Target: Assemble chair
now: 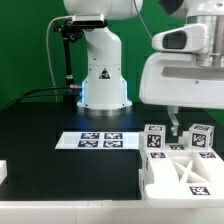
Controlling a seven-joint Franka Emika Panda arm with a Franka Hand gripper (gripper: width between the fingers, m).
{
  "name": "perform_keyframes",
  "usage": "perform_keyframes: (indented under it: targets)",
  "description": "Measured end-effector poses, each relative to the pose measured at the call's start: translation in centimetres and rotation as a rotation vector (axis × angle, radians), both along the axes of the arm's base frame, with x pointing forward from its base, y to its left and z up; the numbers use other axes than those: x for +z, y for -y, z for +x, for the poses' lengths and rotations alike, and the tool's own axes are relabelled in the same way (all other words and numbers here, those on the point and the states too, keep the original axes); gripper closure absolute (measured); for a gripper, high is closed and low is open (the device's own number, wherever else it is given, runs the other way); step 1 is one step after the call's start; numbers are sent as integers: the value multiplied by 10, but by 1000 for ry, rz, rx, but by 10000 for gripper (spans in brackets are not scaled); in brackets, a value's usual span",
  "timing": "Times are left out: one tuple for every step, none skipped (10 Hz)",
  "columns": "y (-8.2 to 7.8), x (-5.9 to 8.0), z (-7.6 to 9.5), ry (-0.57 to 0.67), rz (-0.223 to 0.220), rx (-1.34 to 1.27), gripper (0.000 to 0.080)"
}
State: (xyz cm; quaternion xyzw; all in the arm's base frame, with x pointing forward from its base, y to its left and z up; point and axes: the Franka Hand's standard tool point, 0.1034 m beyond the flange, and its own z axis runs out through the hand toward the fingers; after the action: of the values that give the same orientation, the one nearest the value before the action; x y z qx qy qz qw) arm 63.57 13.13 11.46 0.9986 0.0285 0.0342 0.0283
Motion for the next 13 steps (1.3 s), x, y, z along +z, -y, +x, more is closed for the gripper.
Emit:
perform_keyframes:
  targets:
    - [1,0,0,-4,-6,69,152]
    - [2,0,0,-7,-10,132,151]
    - [2,0,0,-12,-16,199,151]
    - [1,1,-1,-26,-21,294,151]
    - [3,2,0,-30,-27,397,151]
    - [10,3,4,-19,-33,479,151]
    - [15,2,6,-2,-36,484,151]
    - [14,1,5,-5,-34,469,192]
    - [14,1,5,-4,-34,469,192]
    - [14,1,5,-3,-30,429,366]
    - [14,1,5,1,-24,356,516]
    - [14,1,5,6,-17,270,515]
    - [14,1,5,10,-11,198,515]
